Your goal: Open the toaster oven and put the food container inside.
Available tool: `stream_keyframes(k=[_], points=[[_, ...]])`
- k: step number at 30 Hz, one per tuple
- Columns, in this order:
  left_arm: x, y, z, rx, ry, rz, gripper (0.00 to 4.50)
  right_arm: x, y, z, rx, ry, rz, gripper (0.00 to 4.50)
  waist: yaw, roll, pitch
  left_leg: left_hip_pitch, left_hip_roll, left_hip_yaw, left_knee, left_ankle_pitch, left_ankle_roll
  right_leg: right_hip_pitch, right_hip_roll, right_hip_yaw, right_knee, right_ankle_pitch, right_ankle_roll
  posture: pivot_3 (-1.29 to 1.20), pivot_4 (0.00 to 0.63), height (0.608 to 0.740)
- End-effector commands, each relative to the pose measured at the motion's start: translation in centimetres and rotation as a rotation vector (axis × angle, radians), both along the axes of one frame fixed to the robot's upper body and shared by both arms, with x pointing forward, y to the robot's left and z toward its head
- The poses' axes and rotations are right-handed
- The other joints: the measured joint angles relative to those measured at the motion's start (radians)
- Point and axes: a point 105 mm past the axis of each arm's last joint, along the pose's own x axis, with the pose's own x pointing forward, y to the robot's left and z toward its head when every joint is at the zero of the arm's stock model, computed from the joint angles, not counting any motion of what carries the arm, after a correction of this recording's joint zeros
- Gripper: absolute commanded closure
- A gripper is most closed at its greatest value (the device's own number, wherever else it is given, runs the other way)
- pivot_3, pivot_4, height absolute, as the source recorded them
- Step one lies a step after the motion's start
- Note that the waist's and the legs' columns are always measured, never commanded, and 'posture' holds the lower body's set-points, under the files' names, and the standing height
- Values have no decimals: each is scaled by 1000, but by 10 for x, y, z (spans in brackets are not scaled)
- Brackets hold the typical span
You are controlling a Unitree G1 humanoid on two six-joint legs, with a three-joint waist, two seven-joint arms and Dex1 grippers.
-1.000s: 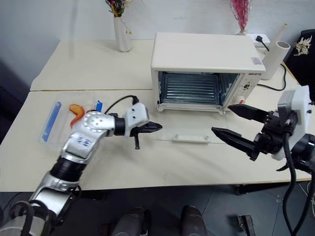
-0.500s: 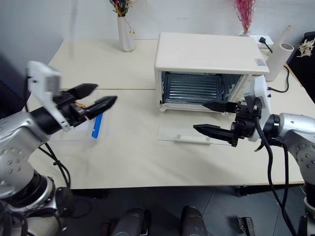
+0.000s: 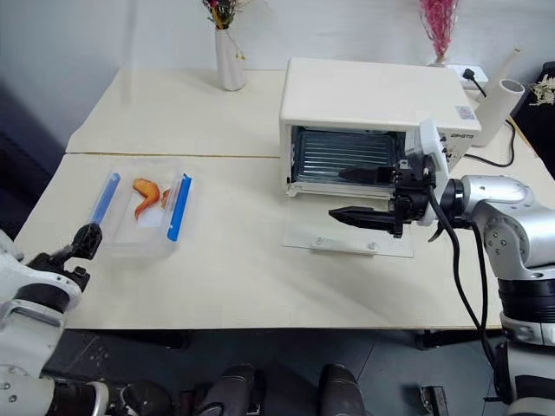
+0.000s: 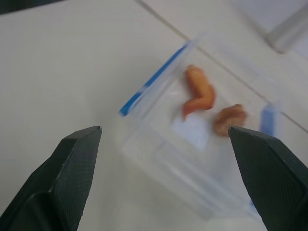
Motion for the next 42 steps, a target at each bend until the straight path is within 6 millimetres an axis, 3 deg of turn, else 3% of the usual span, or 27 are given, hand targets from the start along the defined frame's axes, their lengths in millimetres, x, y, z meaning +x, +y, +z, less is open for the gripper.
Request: stream_keyframes(k=[1, 8, 17, 26, 35, 42], points=[[6, -11, 9, -8, -29, 20, 45, -8, 3, 9, 11, -46, 10, 0, 1, 0, 0, 0, 0, 0, 0, 0, 0, 0, 0, 0, 0, 0, 0, 0, 150, 740], [28, -16, 9, -83, 2, 22, 45, -19, 1, 3, 30, -28, -30, 0, 4, -1, 0, 0, -2, 2, -1, -1, -1, -1, 2, 0, -1, 0, 0, 0, 150, 740], [42, -7, -28, -237, 199, 85, 45, -26, -6, 9, 56, -43, -89, 0, 4, -1, 0, 0, -2, 3, -1, -1, -1, -1, 3, 1, -1, 0, 0, 0, 150, 740], [64, 4, -28, -284, 263, 72, 2294, -32, -6, 10, 66, -46, -120, 0, 7, -1, 0, 0, -2, 3, -3, -1, -2, -2, 3, 1, -2, 0, 0, 0, 150, 740], [66, 35, -14, -115, 290, 15, 4369, -31, -9, 13, 79, -44, -140, 0, -8, -1, 0, 2, -1, 4, -4, 0, -4, -3, 3, 2, 2, -1, -1, 0, 150, 740], [72, 49, -1, 107, 402, -318, 4497, -28, -18, 12, 71, -31, -169, 0, -32, -1, 0, 6, 1, 7, -10, 1, -8, -6, 6, 3, 5, -3, -6, 0, 150, 740]])
